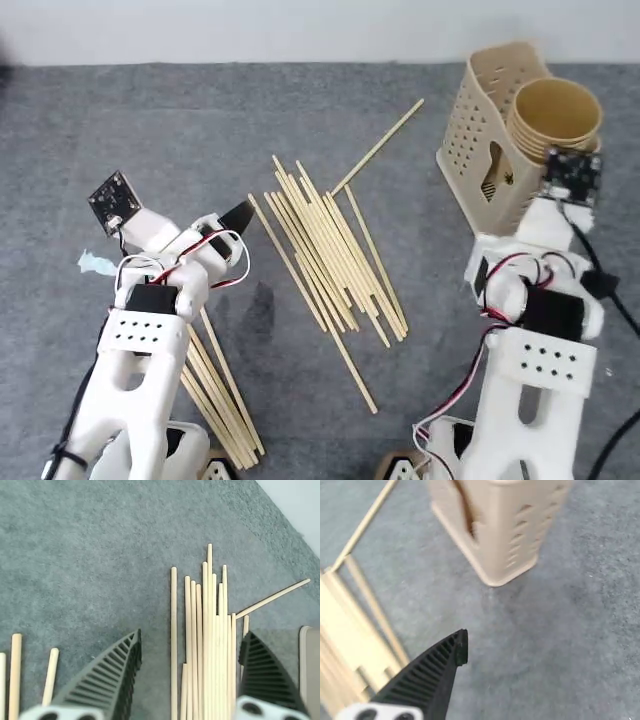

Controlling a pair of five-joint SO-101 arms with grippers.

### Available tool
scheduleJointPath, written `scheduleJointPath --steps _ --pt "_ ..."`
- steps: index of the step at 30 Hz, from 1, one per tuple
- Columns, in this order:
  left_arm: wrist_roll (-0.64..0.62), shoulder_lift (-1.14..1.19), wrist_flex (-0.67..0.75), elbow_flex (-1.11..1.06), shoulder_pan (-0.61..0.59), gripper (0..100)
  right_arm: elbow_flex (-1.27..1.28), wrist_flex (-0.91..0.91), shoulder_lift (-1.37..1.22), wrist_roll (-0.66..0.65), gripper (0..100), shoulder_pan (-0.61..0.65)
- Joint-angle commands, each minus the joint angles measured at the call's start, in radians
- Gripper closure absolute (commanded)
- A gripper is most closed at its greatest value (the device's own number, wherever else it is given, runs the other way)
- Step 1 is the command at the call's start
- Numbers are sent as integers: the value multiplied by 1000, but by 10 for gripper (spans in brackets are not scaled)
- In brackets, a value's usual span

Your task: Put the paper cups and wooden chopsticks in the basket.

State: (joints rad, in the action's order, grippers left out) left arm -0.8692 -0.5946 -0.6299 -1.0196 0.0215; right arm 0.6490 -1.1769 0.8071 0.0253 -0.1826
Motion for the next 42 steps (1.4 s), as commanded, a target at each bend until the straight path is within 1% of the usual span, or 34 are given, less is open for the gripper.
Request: scheduleJointPath --steps 1,3,7,9,11,13,15,17,20,23,27,33,37,42 --pt "9 -26 20 25 0 698 -137 -61 33 3 440 64" --pt "9 -26 20 25 0 698 -163 -61 33 -5 440 101" --pt "9 -26 20 24 2 698 -201 -61 31 -117 440 166" --pt "9 -26 20 24 2 698 -233 -64 7 -129 459 188" --pt "9 -26 20 24 2 698 -285 -70 -48 -133 522 193" --pt "9 -26 20 24 2 698 -351 -70 -127 -144 606 189" --pt "9 -26 20 24 2 698 -428 -70 -219 -192 679 191" --pt "9 -26 20 24 2 698 -519 -70 -312 -226 717 191" --pt "9 -26 20 24 2 698 -672 -70 -461 -247 713 193" --pt "9 -26 20 24 3 698 -838 -85 -611 -247 679 188" --pt "9 -26 20 24 3 698 -1091 -176 -805 -293 635 193" --pt "9 -26 20 24 3 698 -1447 -268 -1079 -338 632 191" --pt "9 -26 20 24 3 698 -1643 -314 -1211 -341 632 193" --pt "9 -26 20 24 3 698 -1830 -453 -1273 -338 631 234"
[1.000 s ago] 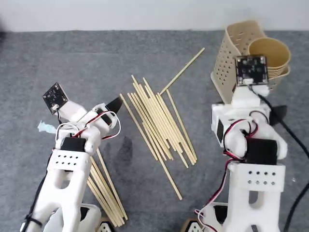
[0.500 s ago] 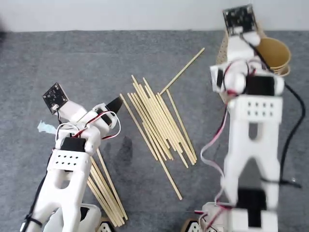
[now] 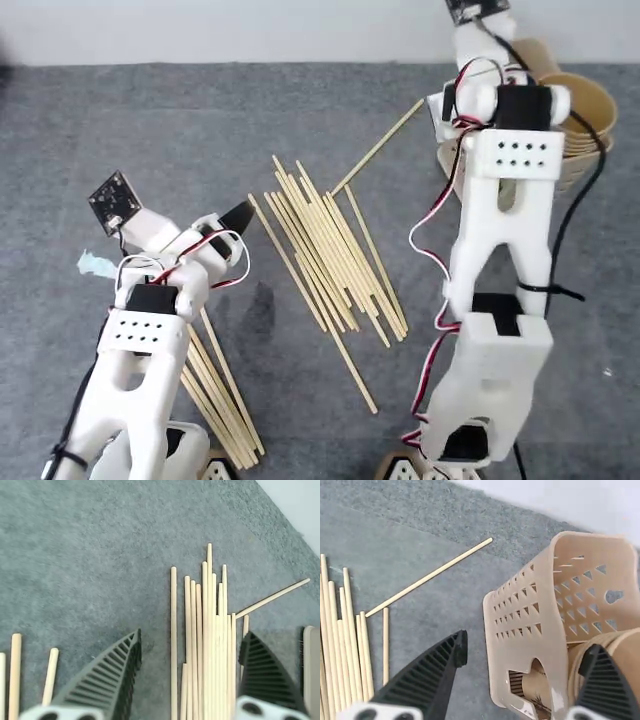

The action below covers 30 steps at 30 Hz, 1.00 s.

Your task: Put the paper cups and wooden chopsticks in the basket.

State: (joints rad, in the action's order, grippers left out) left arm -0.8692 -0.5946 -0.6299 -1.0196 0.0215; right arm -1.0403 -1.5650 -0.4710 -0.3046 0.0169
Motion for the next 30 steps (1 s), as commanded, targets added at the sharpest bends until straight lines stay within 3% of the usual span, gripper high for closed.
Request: scheduleJointPath --steps 1,9,30 --pt "9 -26 20 24 3 698 -170 -77 -1 -6 631 42" --pt "9 -26 20 24 2 698 -242 -27 -48 -6 633 74" --pt "9 -26 20 24 2 698 -250 108 -344 -8 644 -16"
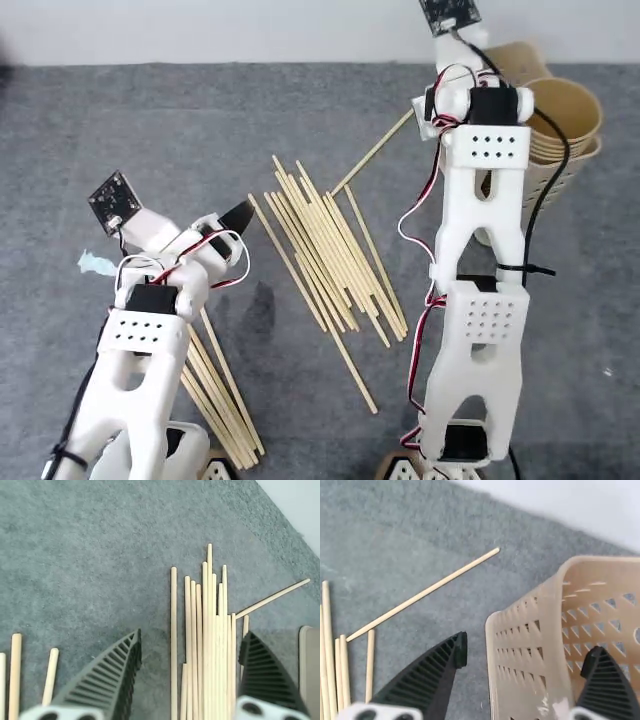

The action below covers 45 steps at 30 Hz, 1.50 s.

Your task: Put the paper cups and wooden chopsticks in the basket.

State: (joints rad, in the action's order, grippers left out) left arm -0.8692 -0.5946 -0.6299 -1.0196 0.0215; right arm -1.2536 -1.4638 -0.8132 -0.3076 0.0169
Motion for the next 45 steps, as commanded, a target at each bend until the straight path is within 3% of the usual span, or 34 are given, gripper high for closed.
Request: scheduleJointPath --steps 1,7,14,28,45 --pt "9 -26 20 24 2 698 -37 4 -10 -5 663 -16" --pt "9 -26 20 24 2 698 -37 1 -30 -12 876 -21" --pt "9 -26 20 24 2 698 -38 -16 -19 -97 989 -24" --pt "9 -26 20 24 2 698 -38 -216 82 -247 991 -18" --pt "9 -26 20 24 2 698 -37 -263 209 -241 991 48"
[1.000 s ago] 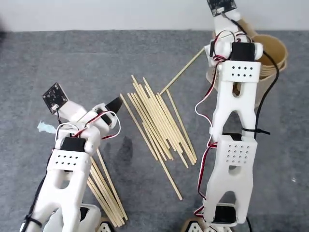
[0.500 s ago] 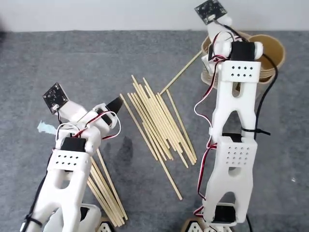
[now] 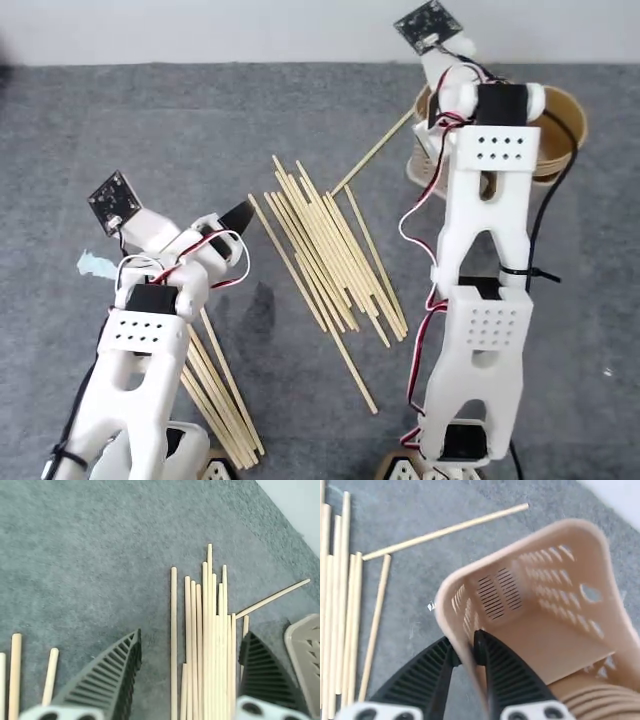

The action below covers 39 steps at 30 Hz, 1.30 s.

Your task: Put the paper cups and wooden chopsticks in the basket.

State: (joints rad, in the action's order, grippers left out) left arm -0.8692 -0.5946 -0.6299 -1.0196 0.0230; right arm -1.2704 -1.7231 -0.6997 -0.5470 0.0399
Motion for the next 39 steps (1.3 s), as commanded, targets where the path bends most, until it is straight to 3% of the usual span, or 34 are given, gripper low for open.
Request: scheduleJointPath --steps 1,14,30,32,39 --pt "9 -26 20 24 0 698 -20 -5 99 -5 991 30" --pt "9 -26 20 25 -2 698 3 -76 136 -61 991 30" --pt "9 -28 20 25 -6 698 551 -70 470 -147 988 108" --pt "9 -29 20 25 -6 697 565 -71 476 -146 957 124" --pt "9 -26 20 25 -6 697 563 -71 486 6 690 150"
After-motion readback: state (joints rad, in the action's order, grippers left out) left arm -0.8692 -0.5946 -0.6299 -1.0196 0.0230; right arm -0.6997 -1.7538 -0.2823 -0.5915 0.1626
